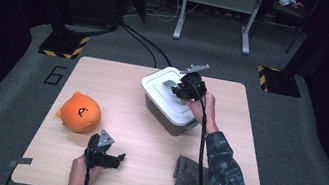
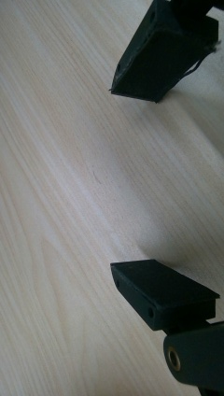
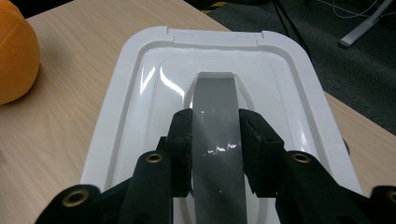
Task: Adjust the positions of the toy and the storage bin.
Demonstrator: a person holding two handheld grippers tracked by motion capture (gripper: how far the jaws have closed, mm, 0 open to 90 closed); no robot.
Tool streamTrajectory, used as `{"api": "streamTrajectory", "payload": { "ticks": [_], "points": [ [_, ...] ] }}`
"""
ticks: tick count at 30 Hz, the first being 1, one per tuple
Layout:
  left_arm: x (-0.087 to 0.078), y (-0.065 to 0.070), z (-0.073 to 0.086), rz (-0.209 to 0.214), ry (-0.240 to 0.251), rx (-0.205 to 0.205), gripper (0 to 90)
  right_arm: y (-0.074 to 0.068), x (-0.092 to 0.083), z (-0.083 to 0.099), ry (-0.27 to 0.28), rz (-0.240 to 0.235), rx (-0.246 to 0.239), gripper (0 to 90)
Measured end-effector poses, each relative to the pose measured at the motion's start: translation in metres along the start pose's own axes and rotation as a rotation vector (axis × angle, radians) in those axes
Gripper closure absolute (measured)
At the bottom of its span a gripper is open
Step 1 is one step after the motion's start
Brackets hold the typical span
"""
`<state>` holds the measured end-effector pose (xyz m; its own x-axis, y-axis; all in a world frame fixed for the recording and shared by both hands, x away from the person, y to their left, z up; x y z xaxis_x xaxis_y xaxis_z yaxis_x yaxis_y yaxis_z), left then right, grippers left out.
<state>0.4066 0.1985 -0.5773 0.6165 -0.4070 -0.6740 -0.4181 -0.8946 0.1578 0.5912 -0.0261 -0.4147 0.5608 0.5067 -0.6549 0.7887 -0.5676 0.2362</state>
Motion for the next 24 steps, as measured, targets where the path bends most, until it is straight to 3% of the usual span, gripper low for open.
{"api": "streamTrajectory", "payload": {
  "ticks": [14,17,24],
  "points": [
    [0.0,0.0,0.0,0.001,0.0,-0.002,12.3,-0.013,-0.007,0.003,0.003,-0.007,0.081,66.8],
    [0.0,-0.001,0.0,-0.002,0.0,0.005,12.4,-0.015,-0.007,0.005,0.024,-0.033,0.112,67.1],
    [-0.001,-0.001,0.0,0.004,-0.011,0.005,12.3,-0.022,-0.01,0.005,0.019,-0.026,0.126,67.3]
  ]
}}
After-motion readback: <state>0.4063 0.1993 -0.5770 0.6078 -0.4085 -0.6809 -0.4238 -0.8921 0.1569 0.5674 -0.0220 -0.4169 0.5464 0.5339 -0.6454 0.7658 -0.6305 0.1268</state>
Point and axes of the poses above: each handheld gripper's, and its own axes: x roughly forward along the jaws, z roughly out of its underside, y roughly to its right, the point moved 7 cm from there along x, roughly forward along the jaws, and after that the axes turned 14 degrees about -x, right-handed, at the moved point
